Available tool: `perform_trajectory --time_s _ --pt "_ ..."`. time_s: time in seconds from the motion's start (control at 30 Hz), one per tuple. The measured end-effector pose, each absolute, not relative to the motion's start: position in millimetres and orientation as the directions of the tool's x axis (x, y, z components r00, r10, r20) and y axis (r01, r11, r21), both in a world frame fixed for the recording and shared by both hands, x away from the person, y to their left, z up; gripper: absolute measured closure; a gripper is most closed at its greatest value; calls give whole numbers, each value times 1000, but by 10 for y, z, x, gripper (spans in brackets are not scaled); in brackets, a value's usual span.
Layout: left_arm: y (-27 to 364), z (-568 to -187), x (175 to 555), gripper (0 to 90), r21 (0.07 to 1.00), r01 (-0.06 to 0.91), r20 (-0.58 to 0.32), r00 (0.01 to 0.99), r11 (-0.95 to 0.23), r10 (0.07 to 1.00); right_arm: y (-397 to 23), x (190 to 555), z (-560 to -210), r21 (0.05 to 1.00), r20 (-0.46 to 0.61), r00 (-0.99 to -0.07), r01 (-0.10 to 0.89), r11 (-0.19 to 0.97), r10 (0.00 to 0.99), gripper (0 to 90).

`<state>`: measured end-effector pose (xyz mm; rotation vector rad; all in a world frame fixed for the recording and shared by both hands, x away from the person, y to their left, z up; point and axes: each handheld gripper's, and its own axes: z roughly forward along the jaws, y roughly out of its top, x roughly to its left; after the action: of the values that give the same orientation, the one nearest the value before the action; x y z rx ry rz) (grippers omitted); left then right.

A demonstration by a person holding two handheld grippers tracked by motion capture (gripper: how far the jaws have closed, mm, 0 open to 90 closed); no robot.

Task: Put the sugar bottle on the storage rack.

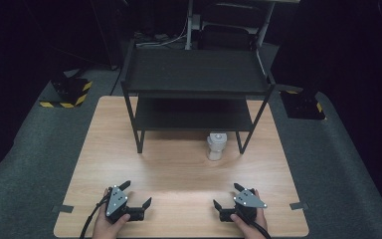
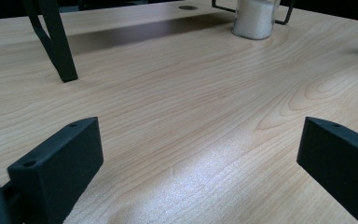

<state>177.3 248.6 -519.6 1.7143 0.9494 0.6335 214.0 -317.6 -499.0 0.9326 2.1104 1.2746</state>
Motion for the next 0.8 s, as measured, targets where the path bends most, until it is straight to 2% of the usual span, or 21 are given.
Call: perform_trajectory --time_s 0.8 --pt "2486 -5191 1778 5 942 294 -30 552 -161 833 -3181 2124 -5004 901 -68 -638 290 322 767 4"
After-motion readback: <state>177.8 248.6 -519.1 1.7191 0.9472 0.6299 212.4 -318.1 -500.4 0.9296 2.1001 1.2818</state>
